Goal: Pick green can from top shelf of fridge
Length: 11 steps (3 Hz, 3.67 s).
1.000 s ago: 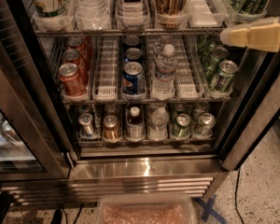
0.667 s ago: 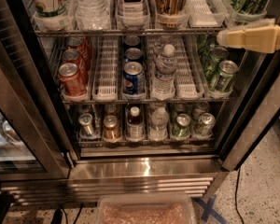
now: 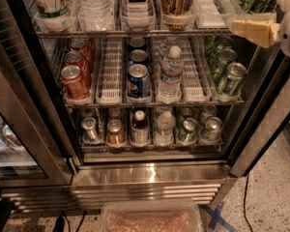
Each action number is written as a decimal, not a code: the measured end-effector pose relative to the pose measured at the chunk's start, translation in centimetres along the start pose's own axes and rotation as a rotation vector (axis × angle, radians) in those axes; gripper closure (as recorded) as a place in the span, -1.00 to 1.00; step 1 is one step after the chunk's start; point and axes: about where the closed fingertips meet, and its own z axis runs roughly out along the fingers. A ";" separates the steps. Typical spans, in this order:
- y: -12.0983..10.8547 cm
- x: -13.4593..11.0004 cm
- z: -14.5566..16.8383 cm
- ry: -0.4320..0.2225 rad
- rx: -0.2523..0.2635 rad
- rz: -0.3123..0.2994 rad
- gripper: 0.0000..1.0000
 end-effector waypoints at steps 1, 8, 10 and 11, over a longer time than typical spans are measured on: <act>-1.5 0.0 0.6 -0.010 0.070 -0.048 -0.46; -5.0 -0.2 3.0 -0.026 0.293 0.091 -0.48; -6.4 0.9 3.4 -0.012 0.357 0.116 -0.46; -7.3 1.6 5.9 -0.013 0.378 0.142 -0.46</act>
Offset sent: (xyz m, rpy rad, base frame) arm 0.0299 -0.0453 0.0072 -0.1007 -0.1371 -0.2055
